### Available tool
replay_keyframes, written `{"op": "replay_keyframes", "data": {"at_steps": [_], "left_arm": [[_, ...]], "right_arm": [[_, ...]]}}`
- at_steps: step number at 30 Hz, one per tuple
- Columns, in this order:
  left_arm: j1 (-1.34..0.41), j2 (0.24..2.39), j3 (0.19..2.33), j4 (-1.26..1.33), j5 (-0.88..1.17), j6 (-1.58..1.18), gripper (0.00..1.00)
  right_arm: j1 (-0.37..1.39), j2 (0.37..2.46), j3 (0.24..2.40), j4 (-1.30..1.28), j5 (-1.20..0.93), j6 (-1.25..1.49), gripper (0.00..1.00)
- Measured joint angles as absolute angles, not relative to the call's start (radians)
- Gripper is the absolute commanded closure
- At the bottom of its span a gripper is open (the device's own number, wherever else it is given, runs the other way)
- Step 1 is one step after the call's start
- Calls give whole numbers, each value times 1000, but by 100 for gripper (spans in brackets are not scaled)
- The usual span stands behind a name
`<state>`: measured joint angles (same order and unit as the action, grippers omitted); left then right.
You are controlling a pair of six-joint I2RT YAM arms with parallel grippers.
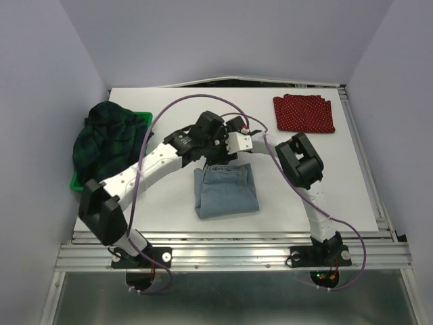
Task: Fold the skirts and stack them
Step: Fold the skirt
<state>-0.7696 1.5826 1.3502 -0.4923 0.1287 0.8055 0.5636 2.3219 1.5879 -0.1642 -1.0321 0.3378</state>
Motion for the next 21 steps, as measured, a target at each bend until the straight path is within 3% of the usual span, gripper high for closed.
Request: {"op": "replay_keyframes", "data": {"at_steps": [4,8,16,21], "left_arm": [[-758,1448,1350,-484,146,744,47],[-757,1389,1286,-457,239,631,59],[-714,1382,994,-321,454,298,60],[-590,1485,975,-132,611,94,63]], "right_arm": [[550,2339,1643,-175,-1010,350,49],[529,2341,1689,-175,-992,368,42],[463,2341,1734,-179,-952,402,17],[362,2296,1744,-183,-933,436,17]]}}
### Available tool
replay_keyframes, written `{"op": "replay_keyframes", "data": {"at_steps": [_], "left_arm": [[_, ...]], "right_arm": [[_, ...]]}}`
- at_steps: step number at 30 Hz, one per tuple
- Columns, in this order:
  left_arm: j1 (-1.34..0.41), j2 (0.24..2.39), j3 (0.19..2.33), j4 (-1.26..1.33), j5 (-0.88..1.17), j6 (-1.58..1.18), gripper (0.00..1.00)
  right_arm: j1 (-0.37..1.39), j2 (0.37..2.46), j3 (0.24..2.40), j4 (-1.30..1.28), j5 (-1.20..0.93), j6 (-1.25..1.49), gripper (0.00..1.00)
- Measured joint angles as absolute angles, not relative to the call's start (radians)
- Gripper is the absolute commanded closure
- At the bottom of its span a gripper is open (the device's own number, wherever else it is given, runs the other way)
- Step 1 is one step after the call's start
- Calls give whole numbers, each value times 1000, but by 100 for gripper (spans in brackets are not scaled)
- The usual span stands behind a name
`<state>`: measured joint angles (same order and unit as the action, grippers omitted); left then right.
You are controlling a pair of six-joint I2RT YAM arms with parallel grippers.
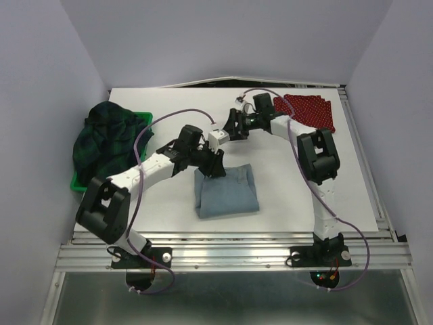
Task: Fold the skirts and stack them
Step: Fold the skirt
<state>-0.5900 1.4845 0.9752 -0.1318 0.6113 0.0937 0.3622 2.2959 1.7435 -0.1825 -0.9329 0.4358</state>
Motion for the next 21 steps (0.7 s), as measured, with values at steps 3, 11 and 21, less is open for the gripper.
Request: {"op": "replay_keyframes", "data": {"at_steps": [3,11,21], "left_arm": [[-508,1589,958,-17,673,-21,64],[-355,1909,1020,136,856,-243,67],[-329,1953,1061,152,900,-288,62]], "right_arm": [[300,2194,1672,-180,-925,448,18],[301,1773,1222,-41,-1019,589,29],[481,1864,967,98,-1128,622,35]]}}
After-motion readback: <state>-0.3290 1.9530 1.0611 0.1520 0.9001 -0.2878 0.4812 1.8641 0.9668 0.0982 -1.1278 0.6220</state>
